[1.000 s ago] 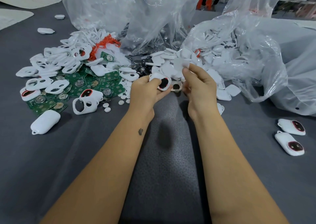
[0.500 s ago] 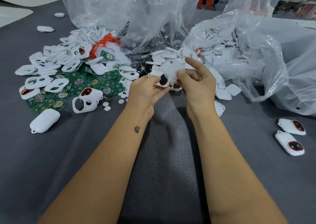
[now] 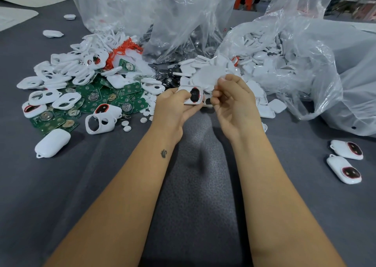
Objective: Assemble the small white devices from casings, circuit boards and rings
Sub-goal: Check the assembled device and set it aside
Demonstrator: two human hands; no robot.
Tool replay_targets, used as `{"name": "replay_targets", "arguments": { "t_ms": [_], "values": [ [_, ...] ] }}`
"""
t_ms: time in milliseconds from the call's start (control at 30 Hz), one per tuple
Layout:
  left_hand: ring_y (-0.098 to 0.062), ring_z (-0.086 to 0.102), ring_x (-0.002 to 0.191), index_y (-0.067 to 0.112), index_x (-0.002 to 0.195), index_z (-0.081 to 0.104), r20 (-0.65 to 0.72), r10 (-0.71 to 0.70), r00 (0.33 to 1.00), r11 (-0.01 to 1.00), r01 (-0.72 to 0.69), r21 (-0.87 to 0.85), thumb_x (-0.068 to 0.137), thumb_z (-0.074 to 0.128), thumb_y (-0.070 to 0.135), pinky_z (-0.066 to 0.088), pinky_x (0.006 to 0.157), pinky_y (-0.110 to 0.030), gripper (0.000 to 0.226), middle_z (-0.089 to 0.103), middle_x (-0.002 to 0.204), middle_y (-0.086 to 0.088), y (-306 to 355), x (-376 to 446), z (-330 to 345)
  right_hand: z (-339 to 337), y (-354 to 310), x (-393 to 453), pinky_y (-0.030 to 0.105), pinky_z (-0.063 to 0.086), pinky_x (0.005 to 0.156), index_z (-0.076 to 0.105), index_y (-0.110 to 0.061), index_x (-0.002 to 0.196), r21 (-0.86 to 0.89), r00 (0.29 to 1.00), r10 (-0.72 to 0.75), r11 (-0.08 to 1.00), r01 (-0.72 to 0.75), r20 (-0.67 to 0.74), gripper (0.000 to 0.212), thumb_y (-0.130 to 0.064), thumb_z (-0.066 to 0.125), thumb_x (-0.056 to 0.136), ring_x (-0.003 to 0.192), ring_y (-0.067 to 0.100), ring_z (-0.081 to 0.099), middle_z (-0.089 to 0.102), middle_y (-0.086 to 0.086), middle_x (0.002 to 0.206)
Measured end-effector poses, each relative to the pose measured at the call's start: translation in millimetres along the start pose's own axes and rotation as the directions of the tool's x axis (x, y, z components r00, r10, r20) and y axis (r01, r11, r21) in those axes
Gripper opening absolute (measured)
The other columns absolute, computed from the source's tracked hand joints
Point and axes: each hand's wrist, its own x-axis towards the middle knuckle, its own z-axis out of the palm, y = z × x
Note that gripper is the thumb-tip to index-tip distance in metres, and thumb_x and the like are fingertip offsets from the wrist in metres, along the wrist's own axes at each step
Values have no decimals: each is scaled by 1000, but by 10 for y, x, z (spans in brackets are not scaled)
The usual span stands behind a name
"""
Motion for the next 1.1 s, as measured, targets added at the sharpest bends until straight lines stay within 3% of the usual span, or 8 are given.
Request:
{"name": "replay_targets", "arguments": {
  "t_ms": [100,367,600,867,967,1100],
  "values": [
    [-21,73,79,2,104,63,26,7,1000,999,-8,33,91,52,-6,59,68,-27,19,73,93,-15,-12,4,-7,10,-10,-15,19,44,52,57,-11,76,-9,998,10,1000,-9,61,24,8,52,90,55,10,52,60,1,62],
    [-16,73,67,9,92,65,108,-1,994,998,8,-70,91,49,-7,57,62,-23,23,75,74,-6,14,3,-19,60,33,-57,19,45,51,61,-5,78,-150,989,-1,988,23,148,16,9,60,85,55,10,56,65,5,66],
    [-15,69,61,2,94,65,107,-79,991,980,97,-174,94,47,4,55,56,-25,18,72,72,-8,39,31,-41,77,42,-77,17,47,53,66,-4,80,-202,978,31,979,12,207,12,6,63,84,55,9,59,68,4,65],
    [-14,61,51,3,90,65,130,-55,990,979,79,-186,97,40,11,50,49,-24,27,67,66,-7,58,1,-42,84,45,-87,17,49,53,68,-4,80,-220,969,64,975,-10,240,13,5,61,85,55,9,59,68,5,65],
    [-21,67,58,0,105,61,118,-97,988,959,125,-256,99,37,16,55,53,-29,30,69,77,-14,74,-6,-38,84,58,-75,17,47,51,68,-5,78,-234,981,35,972,12,193,15,6,62,86,53,9,57,67,5,64],
    [-34,70,86,0,117,57,96,-143,985,924,168,-343,103,34,28,60,75,-40,39,68,103,-24,82,12,-37,63,69,-33,17,46,48,66,-4,78,-224,1000,-5,975,8,13,15,6,61,87,49,10,55,66,6,61]
  ]
}}
